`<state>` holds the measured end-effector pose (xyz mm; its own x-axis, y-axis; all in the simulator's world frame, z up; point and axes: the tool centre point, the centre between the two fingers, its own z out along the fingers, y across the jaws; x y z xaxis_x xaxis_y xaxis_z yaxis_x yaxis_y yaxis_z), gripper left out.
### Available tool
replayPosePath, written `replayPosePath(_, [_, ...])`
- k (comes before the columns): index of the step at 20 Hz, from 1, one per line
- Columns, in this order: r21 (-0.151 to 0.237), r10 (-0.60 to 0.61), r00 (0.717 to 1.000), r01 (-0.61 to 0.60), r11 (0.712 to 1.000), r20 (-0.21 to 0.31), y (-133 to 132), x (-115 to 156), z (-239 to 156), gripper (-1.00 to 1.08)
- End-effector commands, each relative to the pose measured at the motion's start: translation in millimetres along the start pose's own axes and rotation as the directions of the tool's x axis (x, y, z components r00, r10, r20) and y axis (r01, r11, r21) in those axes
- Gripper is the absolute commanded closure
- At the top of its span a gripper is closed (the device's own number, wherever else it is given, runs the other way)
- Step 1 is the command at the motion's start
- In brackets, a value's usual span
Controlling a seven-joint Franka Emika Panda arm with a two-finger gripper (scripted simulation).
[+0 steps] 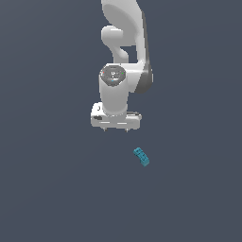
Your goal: Pick up the object and move it to a goal position.
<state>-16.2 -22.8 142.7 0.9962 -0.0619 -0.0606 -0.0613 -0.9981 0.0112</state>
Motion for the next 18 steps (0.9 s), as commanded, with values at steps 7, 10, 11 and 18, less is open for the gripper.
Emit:
replayPosePath(7, [0.005, -0.057, 0.998, 0.057, 0.998, 0.008, -23.6, 0.9, 3.9, -0.92])
replayPosePath(10, [0.008, -0.073, 0.997, 0.073, 0.997, 0.012, -32.1, 0.1, 4.9, -0.92])
replayPosePath(11, [0.008, -0.072, 0.997, 0.072, 0.997, 0.012, -32.0, -0.1, 4.8, -0.92])
replayPosePath(18, [0.005, -0.115, 0.993, 0.115, 0.993, 0.006, -37.9, 7.0, 8.9, -0.92])
